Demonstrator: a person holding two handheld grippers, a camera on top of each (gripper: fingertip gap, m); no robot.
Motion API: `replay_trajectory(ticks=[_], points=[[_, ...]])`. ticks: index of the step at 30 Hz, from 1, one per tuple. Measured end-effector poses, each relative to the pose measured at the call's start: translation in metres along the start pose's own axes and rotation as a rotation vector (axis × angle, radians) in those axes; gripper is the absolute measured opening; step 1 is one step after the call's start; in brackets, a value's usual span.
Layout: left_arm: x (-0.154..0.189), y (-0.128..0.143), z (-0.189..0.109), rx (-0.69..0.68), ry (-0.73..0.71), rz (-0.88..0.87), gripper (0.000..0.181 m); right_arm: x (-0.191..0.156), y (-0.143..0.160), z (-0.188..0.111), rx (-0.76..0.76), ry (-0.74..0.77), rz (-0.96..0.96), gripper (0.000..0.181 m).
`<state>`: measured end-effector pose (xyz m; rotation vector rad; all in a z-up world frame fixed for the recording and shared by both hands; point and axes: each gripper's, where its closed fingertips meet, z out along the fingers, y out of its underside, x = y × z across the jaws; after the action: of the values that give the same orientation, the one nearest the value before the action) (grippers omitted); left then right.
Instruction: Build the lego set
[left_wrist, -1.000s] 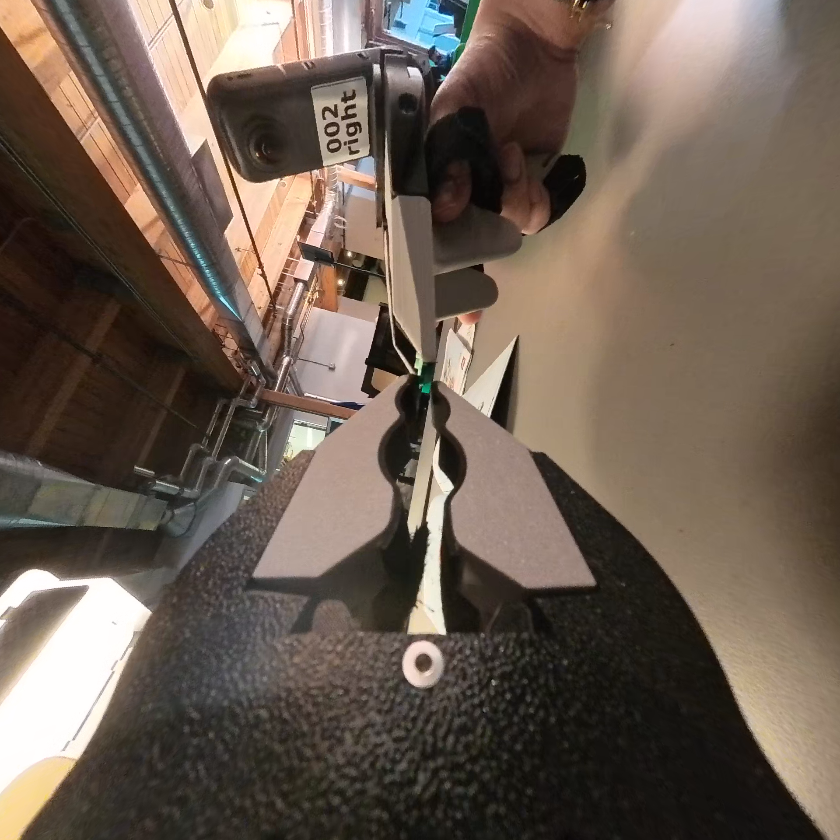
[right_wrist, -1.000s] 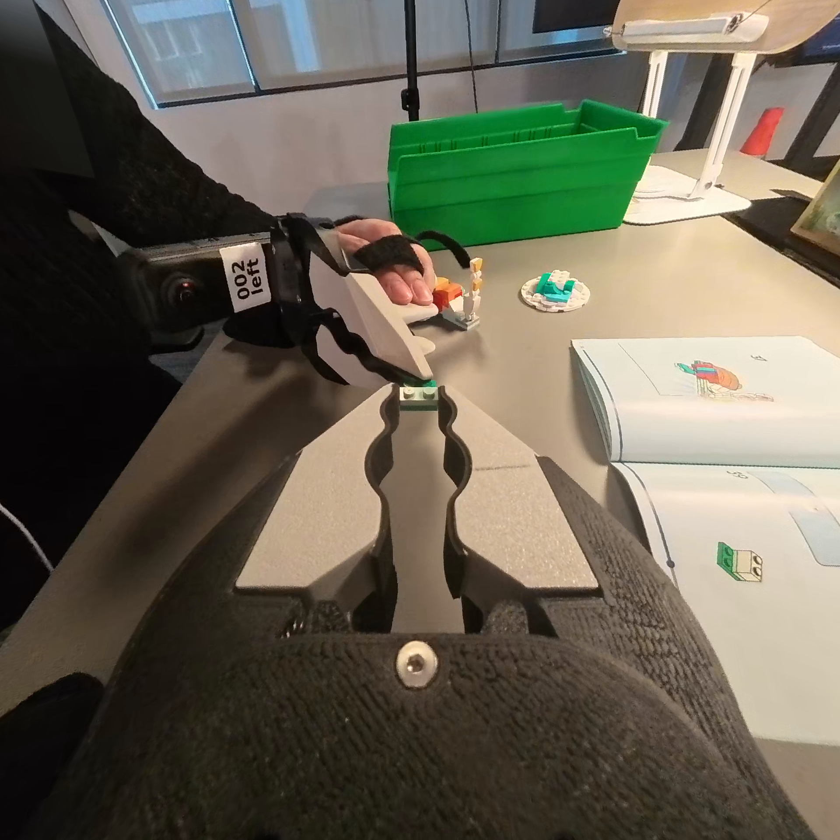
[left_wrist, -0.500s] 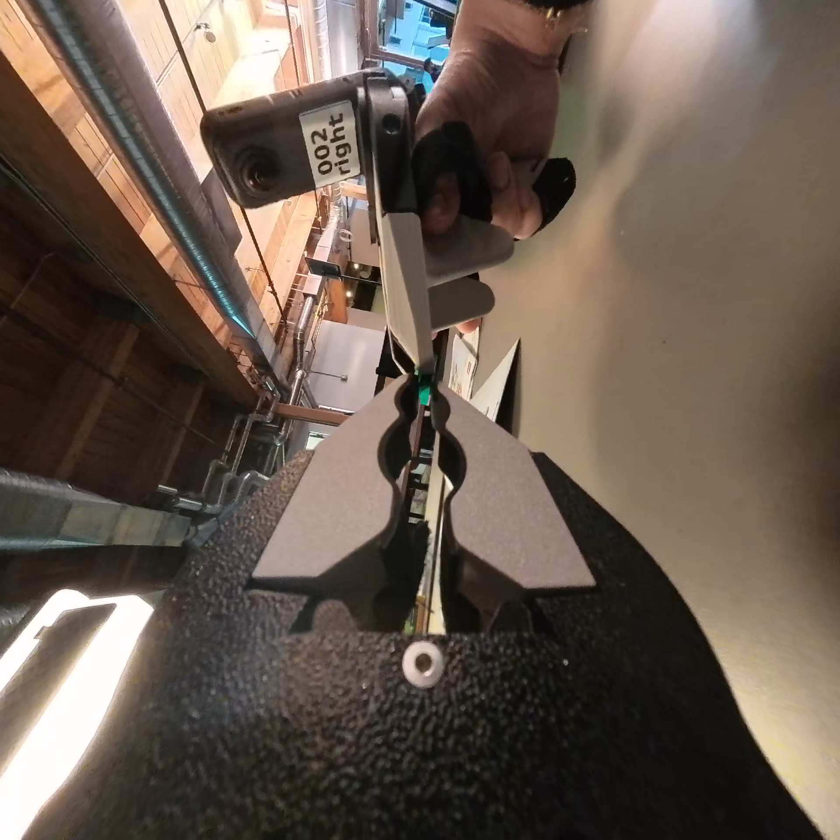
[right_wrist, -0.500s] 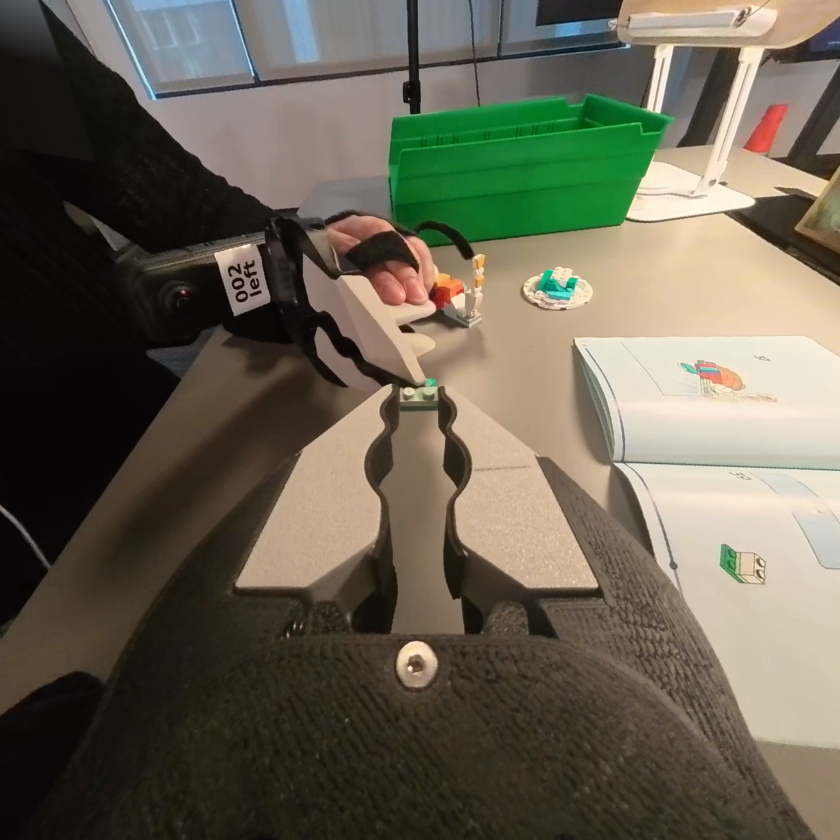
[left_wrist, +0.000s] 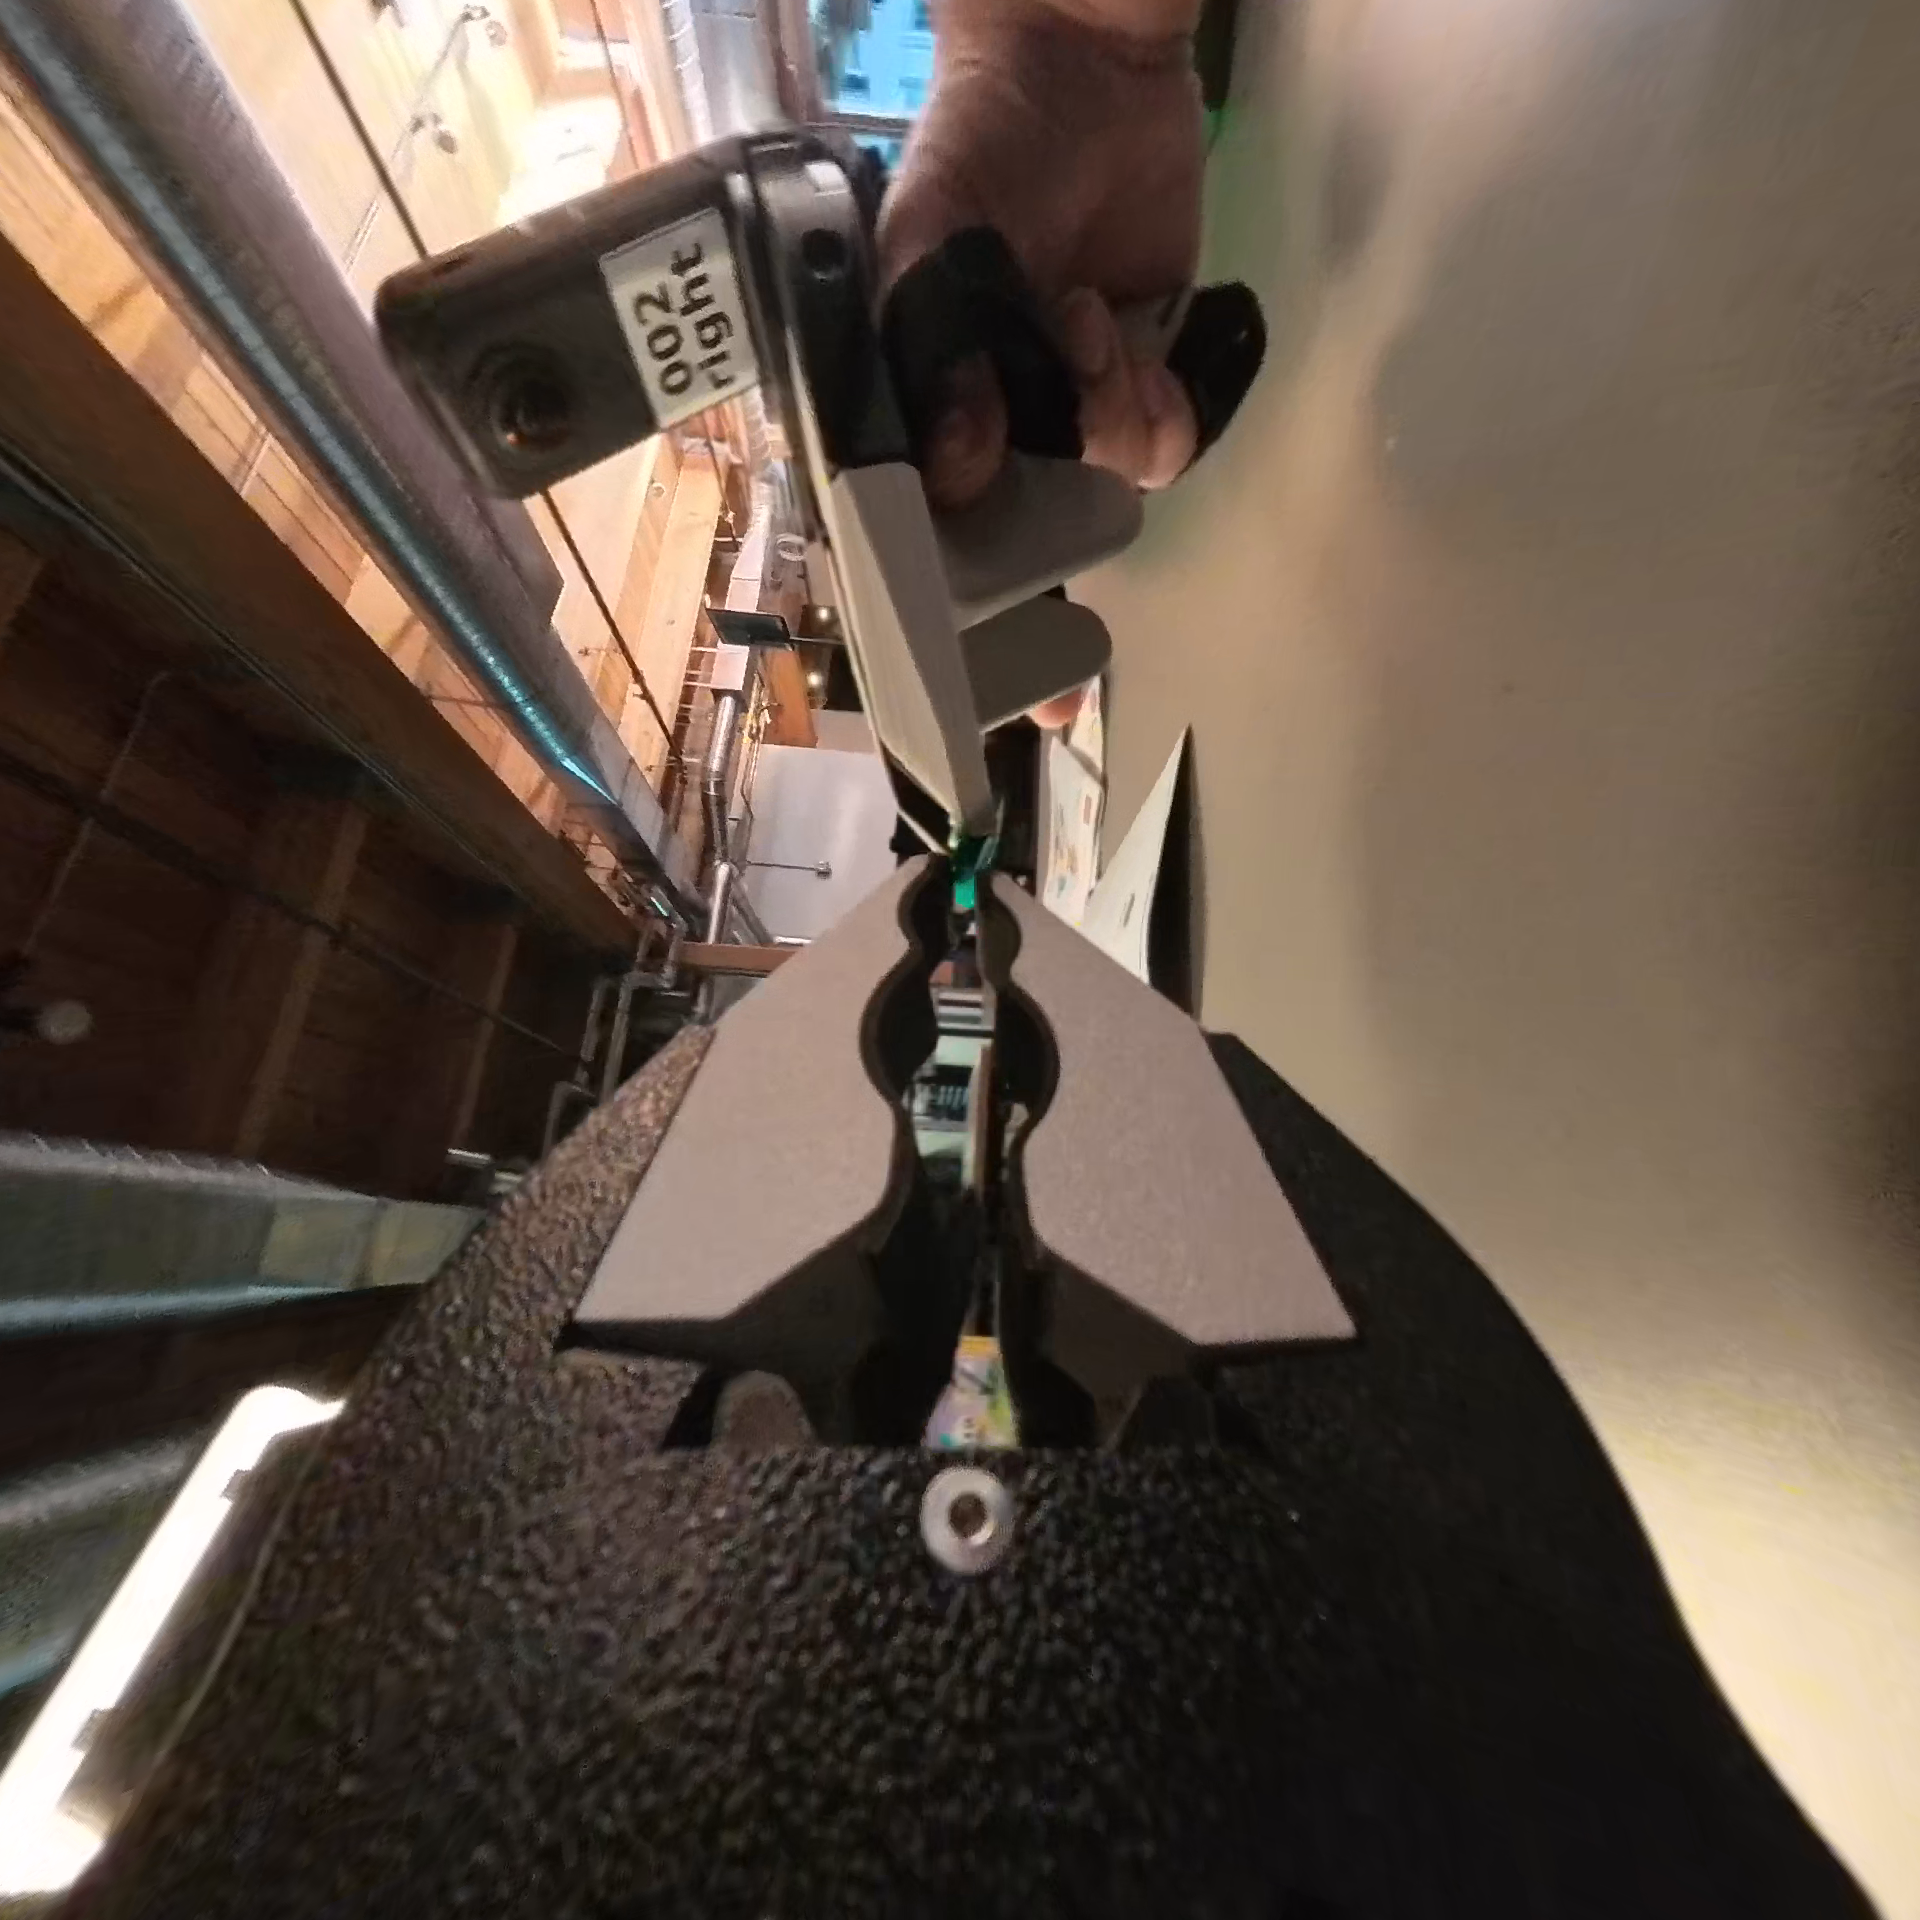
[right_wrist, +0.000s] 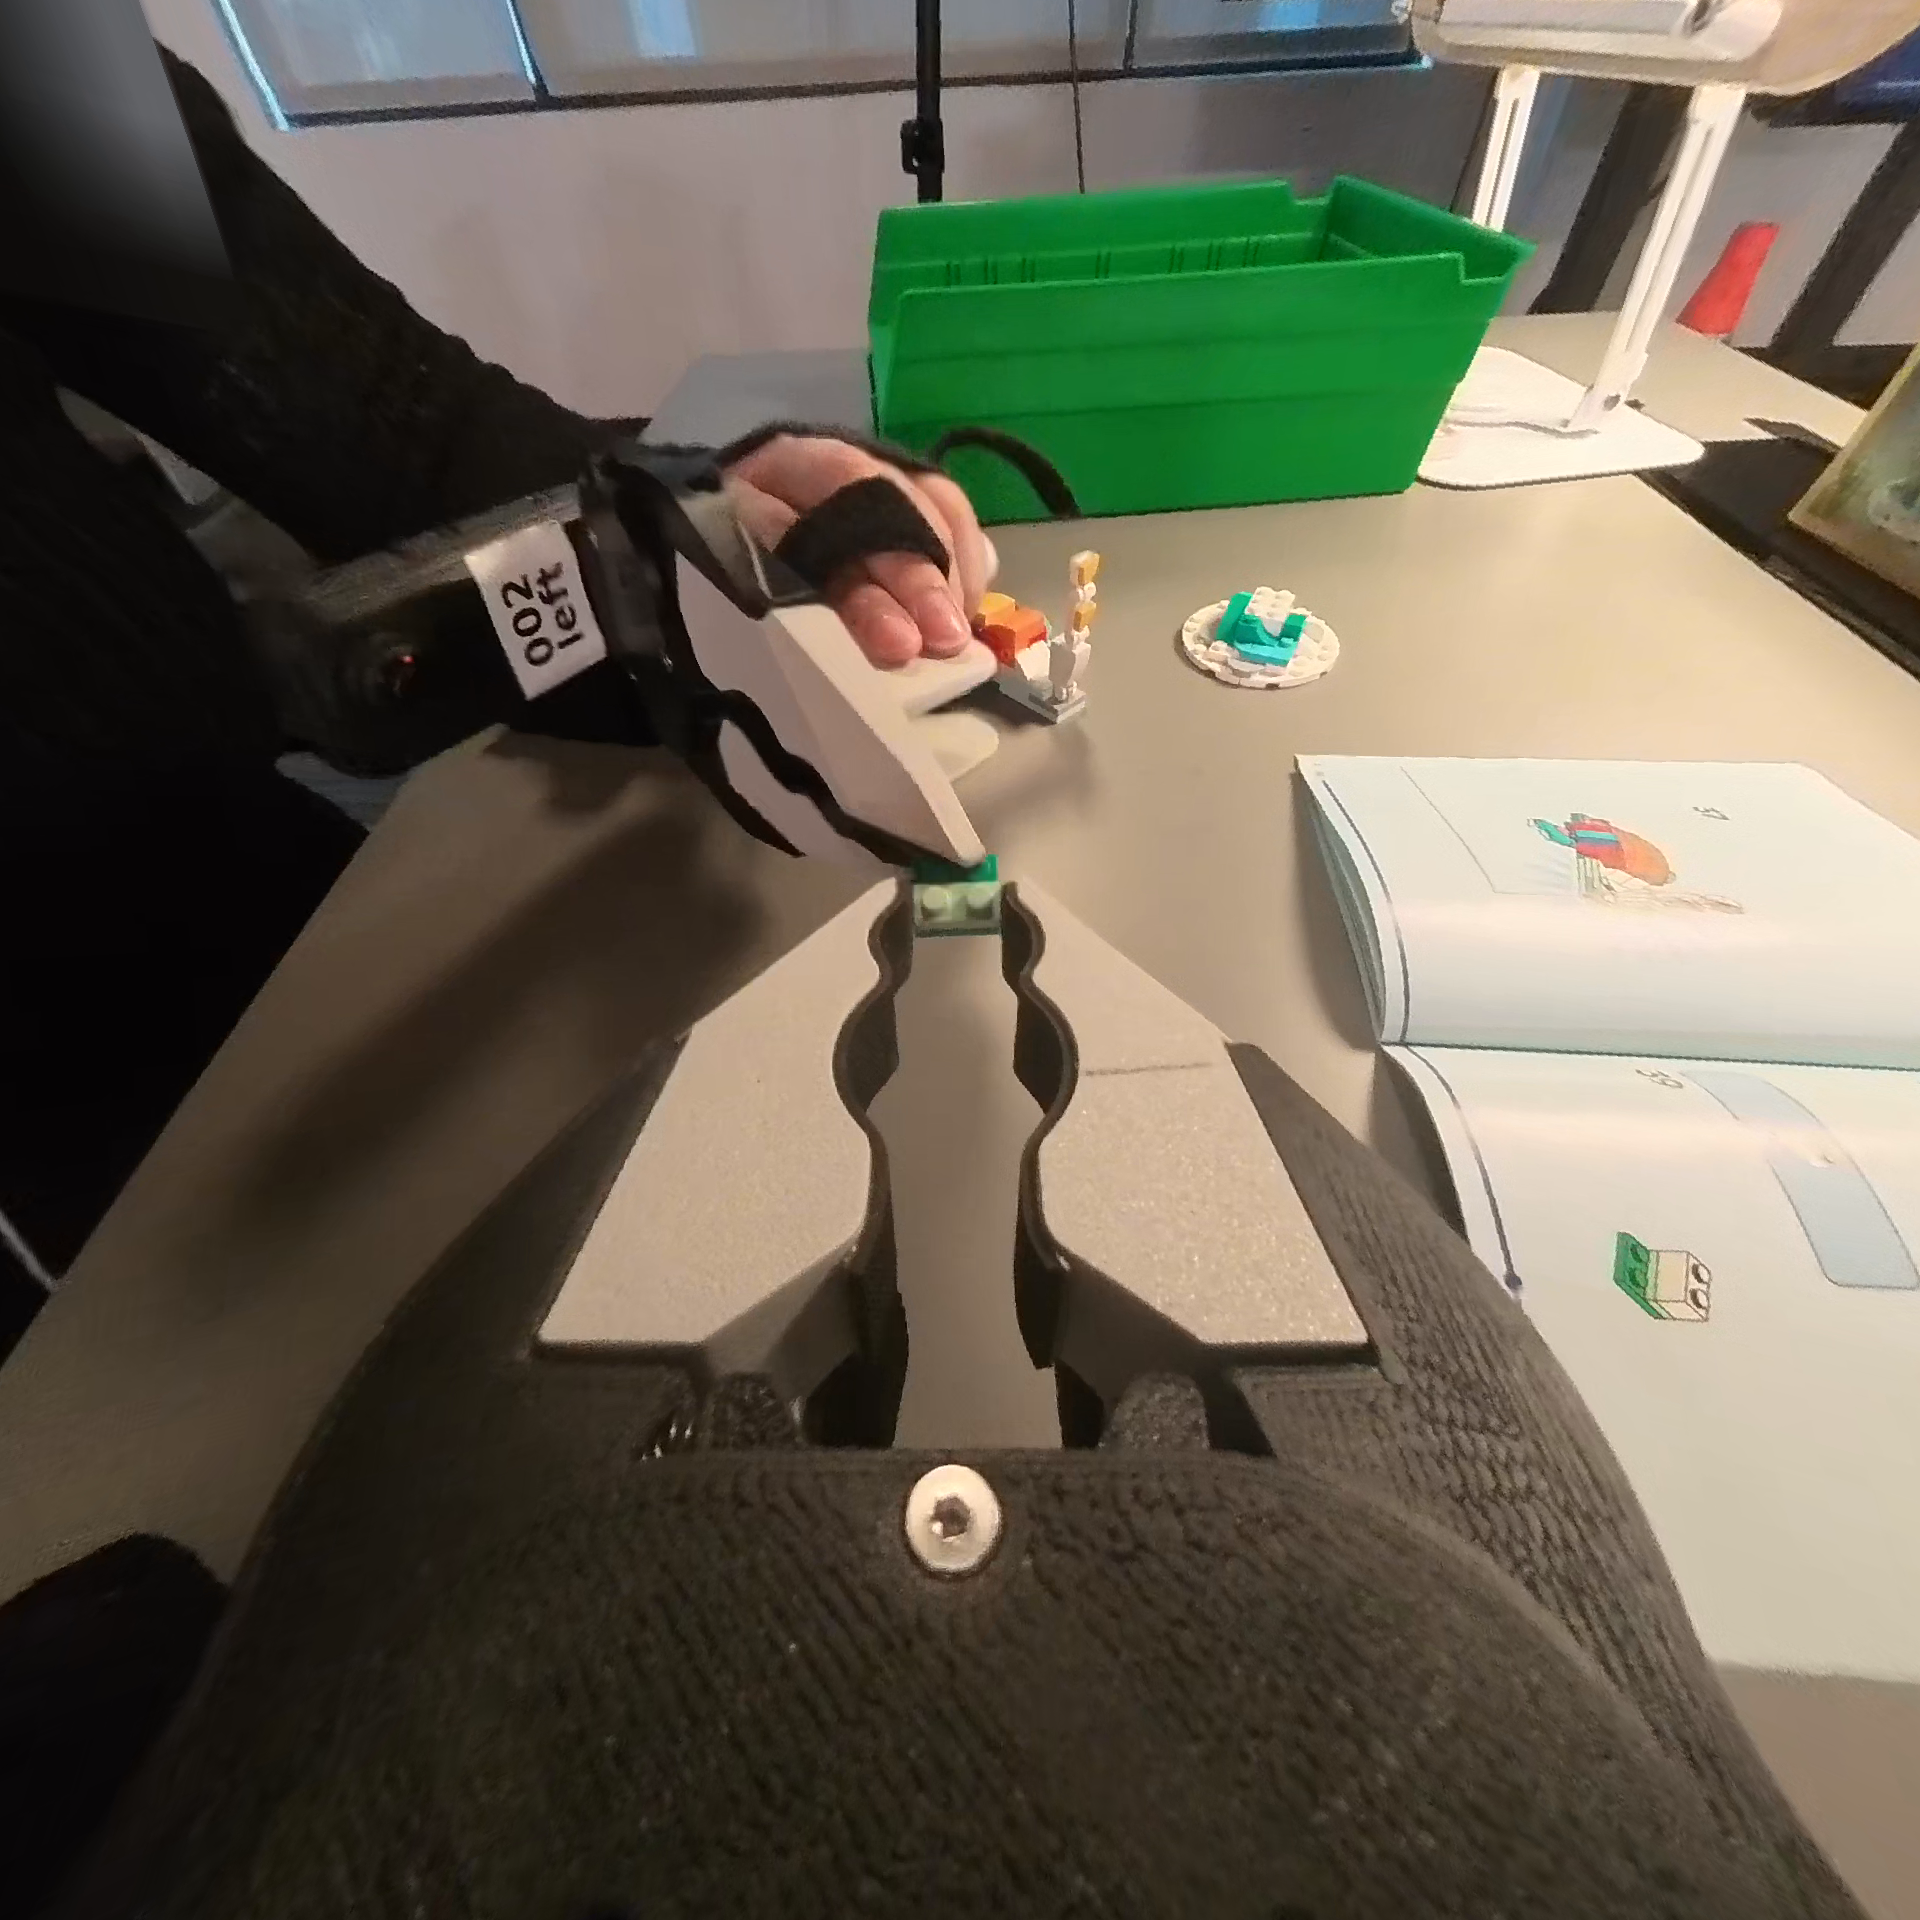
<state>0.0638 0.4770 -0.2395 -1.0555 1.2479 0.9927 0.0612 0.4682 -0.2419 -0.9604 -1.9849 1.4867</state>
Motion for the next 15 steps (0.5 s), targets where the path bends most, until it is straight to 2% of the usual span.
replay_trajectory(ticks=[3, 5, 9, 15], points=[[0.012, 0.004, -0.001, -0.004, 0.044, 0.155, 0.0, 0.005, 0.013, 0.004, -0.096, 0.052, -0.03, 0.019], [0.019, 0.007, 0.0, -0.015, 0.076, 0.216, 0.0, 0.006, 0.019, 0.007, -0.157, 0.078, -0.073, 0.015], [0.026, 0.008, 0.0, -0.008, 0.114, 0.248, 0.0, 0.007, 0.026, 0.01, -0.249, 0.117, -0.142, 0.015], [0.022, 0.007, 0.0, -0.003, 0.097, 0.253, 0.0, 0.008, 0.032, 0.013, -0.339, 0.166, -0.211, 0.015]])
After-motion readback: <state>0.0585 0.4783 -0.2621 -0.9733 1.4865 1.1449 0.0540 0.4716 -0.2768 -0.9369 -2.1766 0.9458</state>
